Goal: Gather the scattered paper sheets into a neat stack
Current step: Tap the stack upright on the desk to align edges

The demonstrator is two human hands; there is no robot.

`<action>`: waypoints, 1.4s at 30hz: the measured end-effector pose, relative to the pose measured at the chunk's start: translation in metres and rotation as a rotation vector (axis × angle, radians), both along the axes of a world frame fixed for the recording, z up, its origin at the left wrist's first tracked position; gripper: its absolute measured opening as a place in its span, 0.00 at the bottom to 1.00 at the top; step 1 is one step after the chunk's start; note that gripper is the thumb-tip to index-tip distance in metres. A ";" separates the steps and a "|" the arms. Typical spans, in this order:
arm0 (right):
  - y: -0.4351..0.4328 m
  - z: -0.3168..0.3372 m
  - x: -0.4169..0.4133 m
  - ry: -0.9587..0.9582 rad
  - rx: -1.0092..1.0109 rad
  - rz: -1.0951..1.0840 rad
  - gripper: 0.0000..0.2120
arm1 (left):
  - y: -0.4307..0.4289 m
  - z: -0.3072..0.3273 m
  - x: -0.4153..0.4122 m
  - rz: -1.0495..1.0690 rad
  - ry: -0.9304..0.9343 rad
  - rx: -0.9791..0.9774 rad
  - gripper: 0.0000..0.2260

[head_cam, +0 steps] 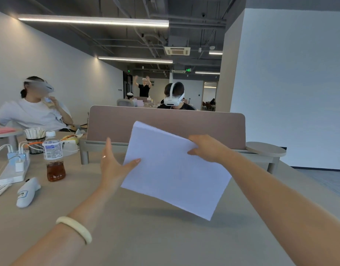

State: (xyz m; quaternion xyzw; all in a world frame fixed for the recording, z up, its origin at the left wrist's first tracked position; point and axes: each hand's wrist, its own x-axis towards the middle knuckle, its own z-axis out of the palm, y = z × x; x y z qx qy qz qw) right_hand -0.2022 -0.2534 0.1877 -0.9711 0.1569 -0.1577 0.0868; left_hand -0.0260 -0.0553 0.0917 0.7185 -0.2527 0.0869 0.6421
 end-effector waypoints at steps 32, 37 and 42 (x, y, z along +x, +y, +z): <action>-0.014 -0.131 -0.034 -0.625 1.083 -0.240 0.13 | -0.007 -0.054 0.000 -0.295 0.202 -0.204 0.17; -0.012 -0.141 -0.036 -0.665 1.108 -0.284 0.11 | -0.009 -0.061 -0.010 -0.290 0.193 -0.182 0.20; -0.008 -0.160 -0.035 -0.683 1.149 -0.319 0.12 | -0.009 -0.070 -0.011 -0.265 0.223 -0.173 0.16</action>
